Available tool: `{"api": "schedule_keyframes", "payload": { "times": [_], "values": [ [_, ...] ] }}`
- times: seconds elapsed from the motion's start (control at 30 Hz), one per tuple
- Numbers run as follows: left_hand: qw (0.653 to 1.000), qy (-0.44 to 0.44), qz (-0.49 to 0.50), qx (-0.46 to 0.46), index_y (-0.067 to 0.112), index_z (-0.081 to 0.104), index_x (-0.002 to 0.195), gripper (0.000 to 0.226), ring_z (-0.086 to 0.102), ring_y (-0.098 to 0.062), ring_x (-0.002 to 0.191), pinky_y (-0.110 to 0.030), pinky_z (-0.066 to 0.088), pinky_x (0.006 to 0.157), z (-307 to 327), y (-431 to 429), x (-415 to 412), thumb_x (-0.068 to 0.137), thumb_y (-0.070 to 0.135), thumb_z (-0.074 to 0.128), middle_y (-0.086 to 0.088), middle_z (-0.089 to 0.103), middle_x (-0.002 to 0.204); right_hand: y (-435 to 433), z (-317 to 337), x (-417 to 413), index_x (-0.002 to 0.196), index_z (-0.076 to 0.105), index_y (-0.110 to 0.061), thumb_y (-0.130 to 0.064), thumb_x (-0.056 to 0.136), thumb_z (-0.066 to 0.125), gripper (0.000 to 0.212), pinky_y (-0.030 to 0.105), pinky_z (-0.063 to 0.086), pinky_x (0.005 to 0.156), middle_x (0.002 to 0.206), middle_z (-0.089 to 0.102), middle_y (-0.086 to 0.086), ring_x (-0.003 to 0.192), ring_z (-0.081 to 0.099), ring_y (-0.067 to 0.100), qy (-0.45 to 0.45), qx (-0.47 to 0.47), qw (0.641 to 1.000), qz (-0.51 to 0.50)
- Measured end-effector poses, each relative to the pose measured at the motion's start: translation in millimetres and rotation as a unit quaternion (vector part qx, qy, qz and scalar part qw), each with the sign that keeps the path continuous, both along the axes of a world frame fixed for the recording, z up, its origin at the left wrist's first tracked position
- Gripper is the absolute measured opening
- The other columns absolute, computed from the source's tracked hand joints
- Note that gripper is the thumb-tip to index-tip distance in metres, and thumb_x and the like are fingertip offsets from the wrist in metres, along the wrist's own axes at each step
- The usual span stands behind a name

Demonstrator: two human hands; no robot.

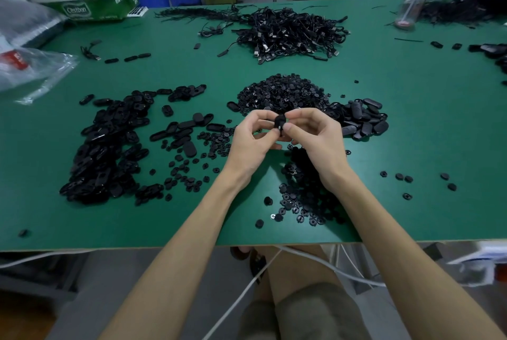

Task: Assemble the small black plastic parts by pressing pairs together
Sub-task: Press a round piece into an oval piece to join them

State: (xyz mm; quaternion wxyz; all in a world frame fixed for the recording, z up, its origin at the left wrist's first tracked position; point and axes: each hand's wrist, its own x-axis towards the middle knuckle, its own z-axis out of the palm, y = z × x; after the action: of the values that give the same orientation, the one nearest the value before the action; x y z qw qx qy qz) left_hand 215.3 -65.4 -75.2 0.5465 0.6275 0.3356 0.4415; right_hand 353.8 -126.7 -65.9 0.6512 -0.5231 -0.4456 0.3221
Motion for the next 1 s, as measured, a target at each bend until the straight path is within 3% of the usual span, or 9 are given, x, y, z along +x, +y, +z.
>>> {"api": "schedule_keyframes", "payload": {
  "times": [0.17, 0.3, 0.57, 0.8, 1.0],
  "values": [
    [0.998, -0.039, 0.014, -0.043, 0.004, 0.065, 0.102, 0.007, 0.078, -0.027, 0.089, -0.042, 0.064, 0.081, -1.2, 1.0, -0.1, 0.097, 0.005, 0.07, -0.012, 0.078, 0.094, 0.3, 0.2, 1.5, 0.102, 0.073, -0.01, -0.003, 0.09, 0.075, 0.014, 0.022, 0.055, 0.072, 0.089, 0.075, 0.002, 0.081, 0.071, 0.009, -0.018, -0.002, 0.999, -0.034],
    [0.997, -0.045, 0.025, -0.05, -0.003, 0.064, 0.107, 0.016, 0.078, -0.029, 0.092, -0.037, 0.064, 0.077, 1.2, 0.5, -0.2, 0.098, 0.008, 0.07, -0.018, 0.077, 0.099, 1.0, 0.1, 2.0, 0.1, 0.073, -0.007, -0.005, 0.089, 0.077, 0.012, 0.024, 0.056, 0.07, 0.087, 0.076, 0.004, 0.08, 0.073, 0.015, -0.014, 0.003, 0.998, -0.064],
    [0.998, -0.043, 0.02, -0.045, -0.005, 0.066, 0.103, 0.011, 0.078, -0.03, 0.089, -0.034, 0.063, 0.079, 3.6, -1.9, 0.2, 0.096, 0.002, 0.07, -0.024, 0.074, 0.101, 1.6, -0.7, -0.2, 0.091, 0.074, -0.013, -0.004, 0.089, 0.075, 0.009, 0.02, 0.052, 0.062, 0.082, 0.078, 0.008, 0.076, 0.074, 0.012, -0.03, -0.027, 0.998, -0.043],
    [0.996, -0.06, 0.007, -0.061, -0.01, 0.066, 0.109, 0.026, 0.078, -0.029, 0.091, -0.03, 0.062, 0.077, 4.8, -3.1, 0.9, 0.102, 0.014, 0.065, -0.023, 0.076, 0.1, 3.2, -3.9, 1.3, 0.091, 0.075, -0.013, -0.003, 0.089, 0.074, 0.011, 0.021, 0.051, 0.066, 0.083, 0.076, 0.007, 0.078, 0.072, 0.017, -0.056, -0.02, 0.997, -0.048],
    [0.997, -0.039, 0.012, -0.064, -0.009, 0.064, 0.11, 0.021, 0.078, -0.027, 0.091, -0.032, 0.062, 0.079, 0.1, 0.1, 2.9, 0.104, 0.011, 0.059, -0.025, 0.074, 0.103, 3.2, -5.4, 0.6, 0.09, 0.075, -0.015, -0.001, 0.087, 0.073, 0.015, 0.024, 0.057, 0.074, 0.086, 0.075, 0.001, 0.08, 0.069, 0.013, -0.117, -0.013, 0.991, -0.061]
  ]
}}
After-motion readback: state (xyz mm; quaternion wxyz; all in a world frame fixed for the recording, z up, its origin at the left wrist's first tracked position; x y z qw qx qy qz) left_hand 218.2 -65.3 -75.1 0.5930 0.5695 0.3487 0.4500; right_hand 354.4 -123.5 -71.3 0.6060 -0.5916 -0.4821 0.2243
